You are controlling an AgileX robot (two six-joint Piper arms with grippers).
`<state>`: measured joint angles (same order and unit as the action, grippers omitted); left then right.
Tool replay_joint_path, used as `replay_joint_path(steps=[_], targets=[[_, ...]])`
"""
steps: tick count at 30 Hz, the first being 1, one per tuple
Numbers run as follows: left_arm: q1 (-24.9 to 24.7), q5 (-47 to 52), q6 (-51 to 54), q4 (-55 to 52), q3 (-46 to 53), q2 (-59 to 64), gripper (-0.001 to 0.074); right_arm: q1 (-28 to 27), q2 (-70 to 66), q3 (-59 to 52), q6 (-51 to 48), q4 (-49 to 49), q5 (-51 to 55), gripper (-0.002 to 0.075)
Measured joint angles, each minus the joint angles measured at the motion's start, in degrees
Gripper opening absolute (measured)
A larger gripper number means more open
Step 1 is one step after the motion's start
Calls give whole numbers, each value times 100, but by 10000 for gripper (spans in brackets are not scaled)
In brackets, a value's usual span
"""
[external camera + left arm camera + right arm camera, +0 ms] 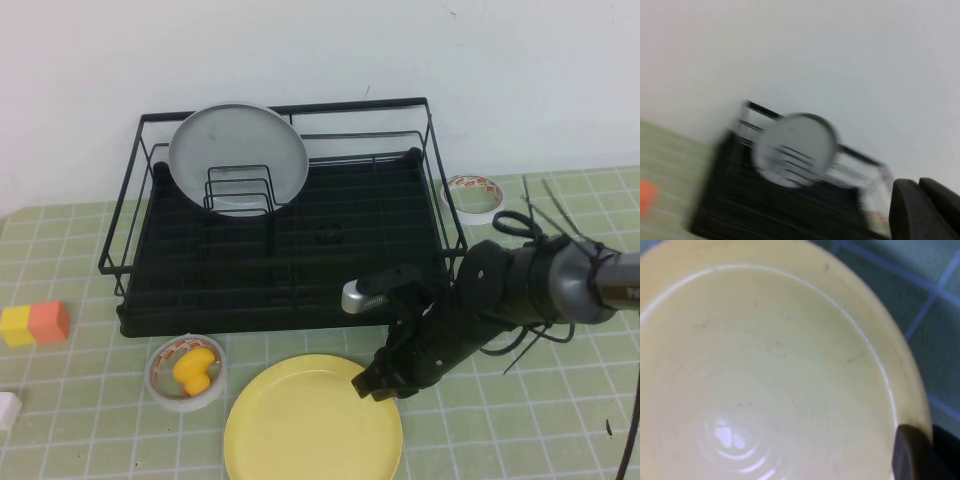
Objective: Place plate on rack
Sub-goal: Pick up the plate from the table
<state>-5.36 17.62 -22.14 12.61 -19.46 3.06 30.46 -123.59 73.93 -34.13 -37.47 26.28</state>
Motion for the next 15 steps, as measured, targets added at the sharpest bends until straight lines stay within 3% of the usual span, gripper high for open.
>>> replay_joint_path(steps=[4, 6, 9, 13, 15], targets=[[0, 352, 25, 1448, 0, 0, 7, 0, 431, 0, 9, 26, 238, 9], [0, 722, 203, 1915, 0, 0, 51, 0, 713, 0, 9, 26, 316, 9], [0, 1232, 375, 2387, 0, 0, 204, 0, 1181, 0, -1, 35, 456, 9], [0, 1615, 420, 2627, 0, 0, 496, 15, 1810, 0, -115, 35, 713, 9], [0, 1690, 432, 2614, 0, 0, 572, 79, 2074, 0, -170, 35, 766, 9]])
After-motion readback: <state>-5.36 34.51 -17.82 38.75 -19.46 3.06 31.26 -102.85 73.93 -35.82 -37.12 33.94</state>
